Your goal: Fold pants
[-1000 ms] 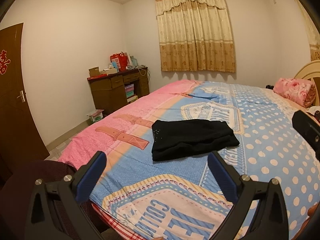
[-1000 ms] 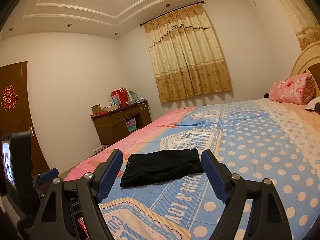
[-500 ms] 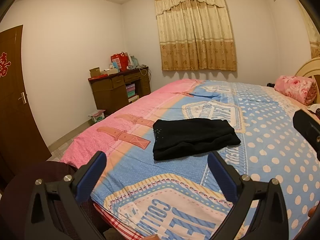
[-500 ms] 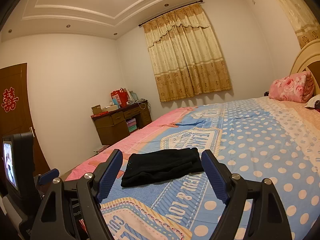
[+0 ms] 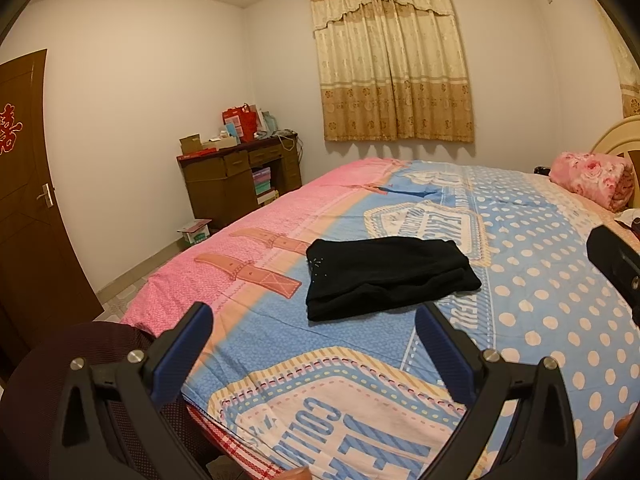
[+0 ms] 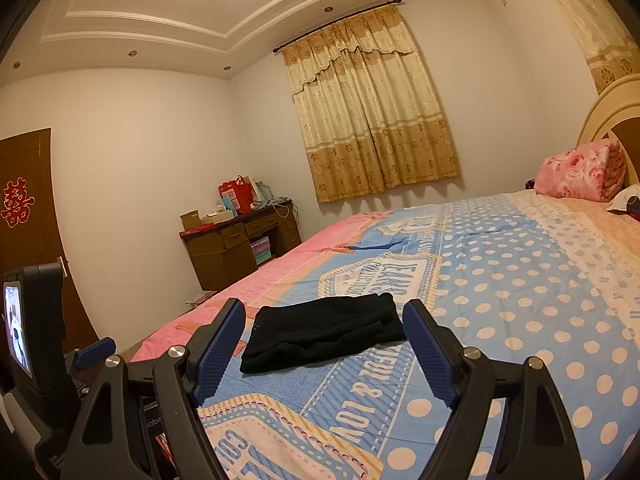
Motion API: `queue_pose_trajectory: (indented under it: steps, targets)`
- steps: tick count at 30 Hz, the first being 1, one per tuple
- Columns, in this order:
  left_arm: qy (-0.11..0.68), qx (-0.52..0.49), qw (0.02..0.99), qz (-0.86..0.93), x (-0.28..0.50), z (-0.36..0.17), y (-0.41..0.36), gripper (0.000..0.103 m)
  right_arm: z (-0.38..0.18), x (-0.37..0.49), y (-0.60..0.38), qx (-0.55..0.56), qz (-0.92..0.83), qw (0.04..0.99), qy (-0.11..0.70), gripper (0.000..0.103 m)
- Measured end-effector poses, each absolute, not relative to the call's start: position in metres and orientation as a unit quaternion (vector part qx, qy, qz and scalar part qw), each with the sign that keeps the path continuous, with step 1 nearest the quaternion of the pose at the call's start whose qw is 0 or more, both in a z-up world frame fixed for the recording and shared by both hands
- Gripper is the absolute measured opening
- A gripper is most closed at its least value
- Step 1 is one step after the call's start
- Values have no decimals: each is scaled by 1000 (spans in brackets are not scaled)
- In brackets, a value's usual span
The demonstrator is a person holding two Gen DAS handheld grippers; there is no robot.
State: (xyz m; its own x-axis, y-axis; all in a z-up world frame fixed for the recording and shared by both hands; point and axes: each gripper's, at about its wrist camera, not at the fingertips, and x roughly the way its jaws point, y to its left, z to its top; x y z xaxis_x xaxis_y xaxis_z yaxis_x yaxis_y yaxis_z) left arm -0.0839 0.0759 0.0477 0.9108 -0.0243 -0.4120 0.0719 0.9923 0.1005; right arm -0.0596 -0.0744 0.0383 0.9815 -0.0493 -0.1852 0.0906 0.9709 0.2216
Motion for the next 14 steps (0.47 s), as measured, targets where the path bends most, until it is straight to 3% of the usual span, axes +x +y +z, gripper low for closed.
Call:
queue_pose_trajectory:
  steps: [14]
  targets:
    - [216,44,975,-24,-85,45,79,103,36,-61,-75,122,-42,987,97,82]
